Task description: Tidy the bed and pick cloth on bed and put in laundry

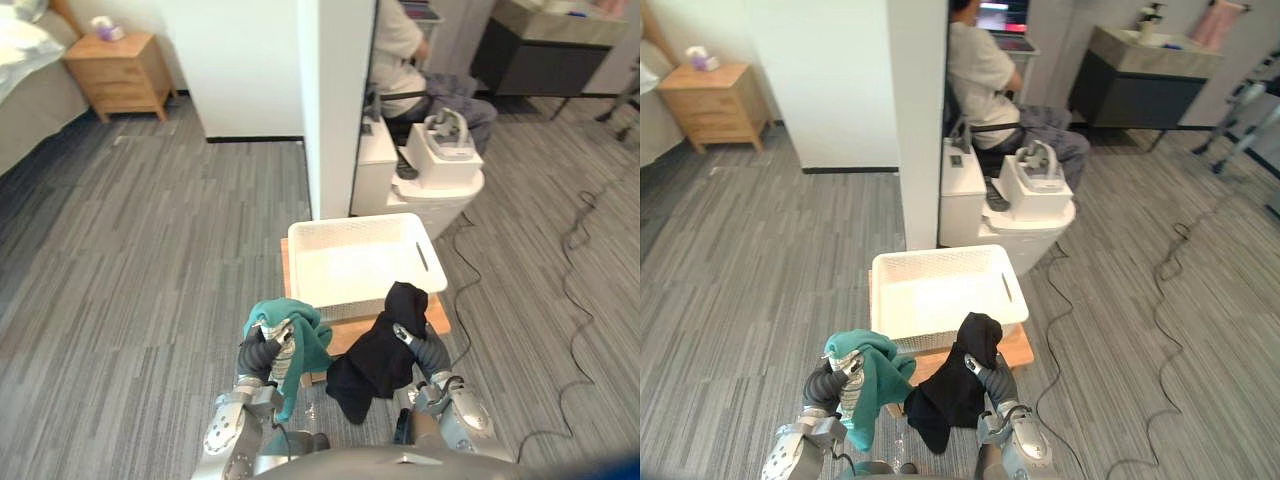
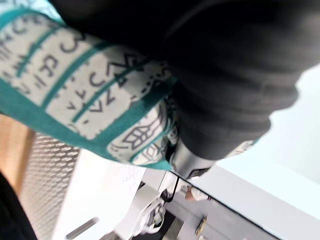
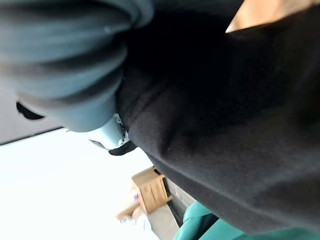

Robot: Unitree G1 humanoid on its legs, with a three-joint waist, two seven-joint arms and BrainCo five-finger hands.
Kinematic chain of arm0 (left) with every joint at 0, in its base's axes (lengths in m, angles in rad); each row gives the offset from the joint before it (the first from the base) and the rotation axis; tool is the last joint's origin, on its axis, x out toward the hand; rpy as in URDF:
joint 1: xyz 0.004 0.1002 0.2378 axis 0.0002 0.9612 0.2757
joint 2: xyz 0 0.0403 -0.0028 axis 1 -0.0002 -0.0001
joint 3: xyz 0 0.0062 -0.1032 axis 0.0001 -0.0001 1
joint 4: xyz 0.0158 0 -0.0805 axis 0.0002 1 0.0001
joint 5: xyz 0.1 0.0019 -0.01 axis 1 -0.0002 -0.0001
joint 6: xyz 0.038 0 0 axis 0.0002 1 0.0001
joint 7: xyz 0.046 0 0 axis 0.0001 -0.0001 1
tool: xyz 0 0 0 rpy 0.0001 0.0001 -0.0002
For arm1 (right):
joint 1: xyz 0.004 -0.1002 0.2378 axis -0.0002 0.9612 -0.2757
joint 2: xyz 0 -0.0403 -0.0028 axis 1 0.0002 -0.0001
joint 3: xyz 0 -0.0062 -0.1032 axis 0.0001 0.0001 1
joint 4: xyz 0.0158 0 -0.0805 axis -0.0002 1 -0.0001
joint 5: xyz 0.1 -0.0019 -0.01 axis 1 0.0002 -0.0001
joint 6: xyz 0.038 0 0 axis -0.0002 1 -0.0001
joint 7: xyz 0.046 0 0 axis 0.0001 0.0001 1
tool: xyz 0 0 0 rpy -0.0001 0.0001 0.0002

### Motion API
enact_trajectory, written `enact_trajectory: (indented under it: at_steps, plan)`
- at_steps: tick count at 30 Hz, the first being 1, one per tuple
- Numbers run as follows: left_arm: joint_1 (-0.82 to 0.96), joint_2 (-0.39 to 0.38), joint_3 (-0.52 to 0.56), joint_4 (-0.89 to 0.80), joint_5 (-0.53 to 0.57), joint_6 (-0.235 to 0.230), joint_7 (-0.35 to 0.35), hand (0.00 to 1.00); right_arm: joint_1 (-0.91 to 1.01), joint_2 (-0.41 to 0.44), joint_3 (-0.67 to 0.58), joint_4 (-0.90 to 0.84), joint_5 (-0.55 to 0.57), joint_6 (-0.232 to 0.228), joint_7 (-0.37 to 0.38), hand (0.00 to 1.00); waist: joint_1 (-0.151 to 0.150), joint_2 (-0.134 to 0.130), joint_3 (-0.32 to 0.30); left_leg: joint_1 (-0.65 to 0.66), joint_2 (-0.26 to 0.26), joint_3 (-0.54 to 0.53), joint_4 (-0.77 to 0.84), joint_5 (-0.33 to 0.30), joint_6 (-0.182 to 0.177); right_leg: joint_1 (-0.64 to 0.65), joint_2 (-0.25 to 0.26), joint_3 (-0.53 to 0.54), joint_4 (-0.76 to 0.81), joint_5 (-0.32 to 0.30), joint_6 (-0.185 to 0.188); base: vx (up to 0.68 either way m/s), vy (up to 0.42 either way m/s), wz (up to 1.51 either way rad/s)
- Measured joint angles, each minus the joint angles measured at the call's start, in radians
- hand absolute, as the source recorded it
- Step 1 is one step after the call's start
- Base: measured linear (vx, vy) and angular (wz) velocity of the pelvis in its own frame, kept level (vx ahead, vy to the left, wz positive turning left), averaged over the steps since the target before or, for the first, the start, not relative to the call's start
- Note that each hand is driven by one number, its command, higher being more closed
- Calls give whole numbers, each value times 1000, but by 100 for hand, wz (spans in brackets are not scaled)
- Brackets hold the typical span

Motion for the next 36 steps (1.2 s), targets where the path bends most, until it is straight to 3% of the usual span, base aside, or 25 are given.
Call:
enact_trajectory:
  at_steps: [1,3,4,7,11,14,19,25,26,31,36]
  plan:
    - [1,1,-3,1,0,0,-1,100,1,1,0,-7,0,-1,1,100,-1,0,-3,1,3,-9,5,-7,-12,2,12,14,-44,15,5,406,-197,71]
    - [11,17,-20,12,1,2,-7,100,4,5,-2,-12,5,-6,3,100,-17,-36,-22,2,2,27,40,-52,-75,49,6,25,-190,171,-18,331,-195,63]
    - [15,-19,-27,41,0,7,-11,100,-3,-13,-11,-2,9,-5,2,100,-16,15,-34,12,48,80,53,-67,-85,84,35,-3,-207,180,-28,207,-124,35]
    - [42,-64,-27,44,-1,-5,-32,100,-14,-41,-57,-2,10,-5,-21,100,-16,73,-49,58,91,155,5,-55,-101,142,77,-19,-276,178,-33,292,-94,4]
    - [46,-63,-18,43,-1,-8,-57,100,-8,-50,-120,-31,8,-5,-72,100,-14,77,-52,87,92,185,-21,-35,-98,191,87,-14,-328,182,-35,121,-14,-5]
    - [41,-46,-17,26,-4,-2,-75,100,-7,-52,-192,-167,-4,-5,-97,100,-15,75,-52,81,84,187,-29,-34,-95,205,87,-9,-383,210,-30,9,44,-5]
    - [40,-23,-10,-1,-14,46,-115,100,-71,-130,-302,-337,-59,-1,-127,100,-14,59,-60,85,81,201,-40,-33,-94,218,86,-9,-409,226,-25,-40,23,2]
    - [39,-27,-9,5,-14,78,-141,100,-299,-282,-373,-405,-60,70,-130,100,-15,51,-68,83,93,215,-76,-26,-82,229,105,-13,-469,266,-35,-74,-25,1]
    - [41,-27,-18,8,-13,79,-146,100,-342,-305,-370,-405,-60,101,-118,100,-10,44,-72,78,96,216,-76,-25,-81,235,109,-14,-491,281,-38,-76,-38,4]
    - [39,-29,-27,63,-13,74,-162,100,-484,-341,-310,-381,-36,220,-99,100,5,28,-93,58,97,217,-72,-21,-80,247,111,-18,-546,320,-39,-58,-35,1]
    - [21,-25,-46,93,-12,72,-175,100,-576,-353,-239,-294,-19,300,-123,100,17,21,-98,53,94,205,-75,-6,-79,247,107,-34,-549,325,-40,-21,-17,9]
